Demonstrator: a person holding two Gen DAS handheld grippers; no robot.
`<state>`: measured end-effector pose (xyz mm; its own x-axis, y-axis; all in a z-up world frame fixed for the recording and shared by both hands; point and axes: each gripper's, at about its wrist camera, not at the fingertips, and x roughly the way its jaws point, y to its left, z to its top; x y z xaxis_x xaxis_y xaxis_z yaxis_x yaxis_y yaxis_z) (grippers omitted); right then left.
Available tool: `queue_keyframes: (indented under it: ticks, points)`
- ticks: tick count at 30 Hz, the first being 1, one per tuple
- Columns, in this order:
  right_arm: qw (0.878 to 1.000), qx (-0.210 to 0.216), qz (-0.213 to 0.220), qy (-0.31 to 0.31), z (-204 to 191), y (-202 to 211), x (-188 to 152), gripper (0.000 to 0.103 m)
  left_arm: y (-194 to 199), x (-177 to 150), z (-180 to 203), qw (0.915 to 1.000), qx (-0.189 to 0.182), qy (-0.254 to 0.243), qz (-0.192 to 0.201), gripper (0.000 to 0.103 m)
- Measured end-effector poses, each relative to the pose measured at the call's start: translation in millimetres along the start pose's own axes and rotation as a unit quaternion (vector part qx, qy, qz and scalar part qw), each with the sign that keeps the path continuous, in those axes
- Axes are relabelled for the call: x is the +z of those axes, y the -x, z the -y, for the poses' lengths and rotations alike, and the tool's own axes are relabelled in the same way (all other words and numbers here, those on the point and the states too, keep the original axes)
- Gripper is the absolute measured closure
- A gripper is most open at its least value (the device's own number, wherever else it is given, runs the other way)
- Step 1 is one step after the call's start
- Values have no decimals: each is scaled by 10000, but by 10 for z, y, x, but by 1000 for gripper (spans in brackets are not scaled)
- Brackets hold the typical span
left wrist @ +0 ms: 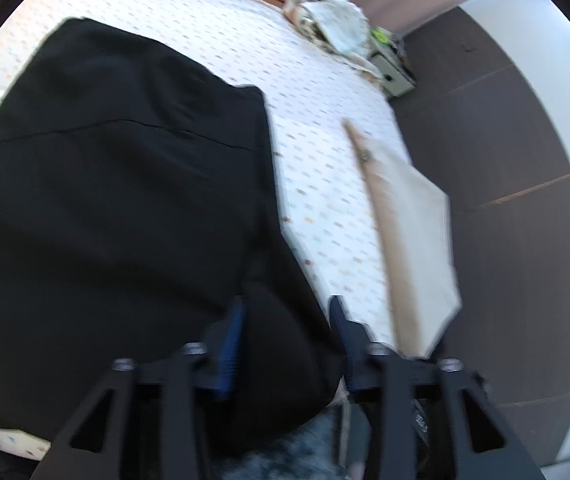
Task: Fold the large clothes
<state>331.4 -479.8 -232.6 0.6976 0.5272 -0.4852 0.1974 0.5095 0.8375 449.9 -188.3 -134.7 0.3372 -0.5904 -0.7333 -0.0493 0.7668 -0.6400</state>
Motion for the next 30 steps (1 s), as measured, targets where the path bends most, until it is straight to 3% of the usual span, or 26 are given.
queue_keyframes:
  ticks: [2,5,7,11,13,15,23,26,27,28,30]
  points:
    - [9999,90,-26,50,-43,46,-23,75,152,-34,11,9998,-130,-10,130,53]
    - [9996,211,-50,159,-106,65,-95,70,432,-80,12,9991,20,-123,408,52]
    - [9995,249,-32,186,-192,43,-132,60,631,-101,-15,9981,186,-153,565,52]
    - [9980,341,-205,482,-473,10,-281,56,957,-173,-135,9958,293,-112,860,52]
    - [9969,366,-301,626,-603,-39,-376,36,1129,-200,-297,9944,329,-35,1003,51]
    - [9962,323,-330,736,-705,-85,-467,29,1250,-223,-489,9933,384,40,1086,49]
    - [9944,-29,-430,969,-802,-459,-658,29,1377,-305,-1212,9885,817,519,1166,47]
    - [9945,-105,-475,927,-740,-588,-599,42,1255,-292,-1467,9872,949,741,1046,47]
    - [9946,-79,-466,923,-723,-614,-582,53,1265,-334,-1560,9870,979,770,1015,47]
    - [9946,-2,-465,932,-705,-636,-571,71,1208,-337,-1633,9867,1039,803,955,47]
    - [9941,147,-510,947,-671,-669,-576,92,1097,-368,-1740,9867,1112,874,802,47]
